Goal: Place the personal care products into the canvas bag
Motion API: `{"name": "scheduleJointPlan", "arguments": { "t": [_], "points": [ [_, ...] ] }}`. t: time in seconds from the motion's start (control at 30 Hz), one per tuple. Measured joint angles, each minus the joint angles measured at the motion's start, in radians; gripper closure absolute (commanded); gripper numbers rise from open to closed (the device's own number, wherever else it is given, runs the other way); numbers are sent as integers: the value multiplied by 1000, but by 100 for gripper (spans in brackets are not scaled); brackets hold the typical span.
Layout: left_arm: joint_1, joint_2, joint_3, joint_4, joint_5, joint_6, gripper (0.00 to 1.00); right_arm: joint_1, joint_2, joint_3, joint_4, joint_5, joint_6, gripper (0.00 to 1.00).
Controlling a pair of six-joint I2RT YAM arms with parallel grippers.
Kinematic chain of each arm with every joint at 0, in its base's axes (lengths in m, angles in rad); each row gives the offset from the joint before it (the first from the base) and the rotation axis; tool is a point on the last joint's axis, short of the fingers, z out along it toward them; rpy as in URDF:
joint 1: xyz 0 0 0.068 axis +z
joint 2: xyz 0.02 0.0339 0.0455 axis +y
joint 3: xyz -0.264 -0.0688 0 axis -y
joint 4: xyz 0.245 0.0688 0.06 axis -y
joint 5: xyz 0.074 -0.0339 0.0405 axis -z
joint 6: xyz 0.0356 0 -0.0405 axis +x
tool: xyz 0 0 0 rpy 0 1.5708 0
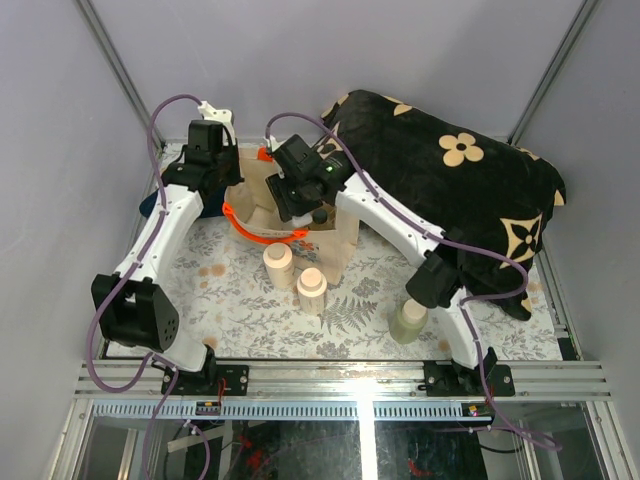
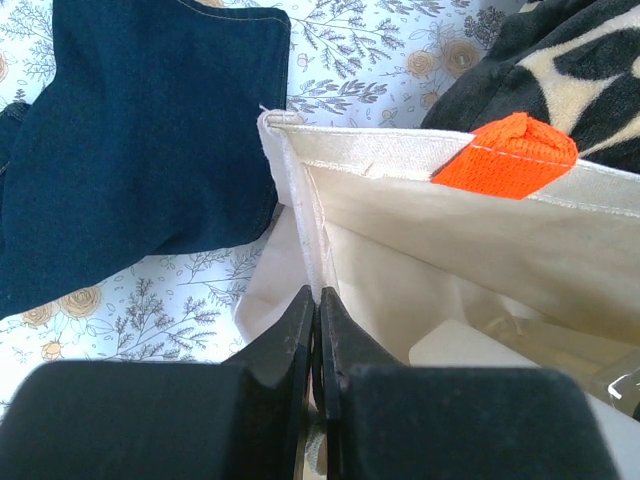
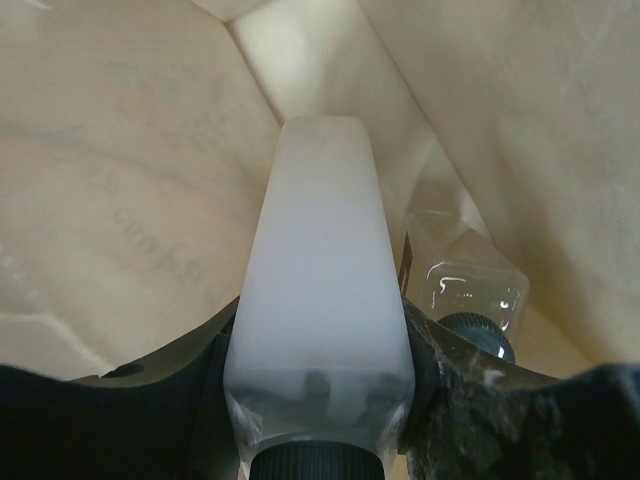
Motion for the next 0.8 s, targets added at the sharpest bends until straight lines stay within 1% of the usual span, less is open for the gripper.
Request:
{"name": "scheduleJointPlan", "arguments": {
  "t": [0.1,0.27,0.63,0.67,0.73,0.8],
  "points": [
    [0,-5,-6,-1,0,0,100,0,39,10,-19,27,13,100],
    [0,-10,-22,0,-7,0,100,-1,111,79,-103,88,44,100],
    [0,-22,-41,1,-11,-1,100,-25,113,81,-193,149,148,100],
    [0,-23,-42,1,-11,-1,100,-27,113,81,-199,156,159,99],
    [0,-24,-42,0,-11,-1,100,-32,113,81,-210,167,175,93],
    [0,-25,-43,0,-11,-1,100,-37,113,74,-214,180,187,82]
  ]
}}
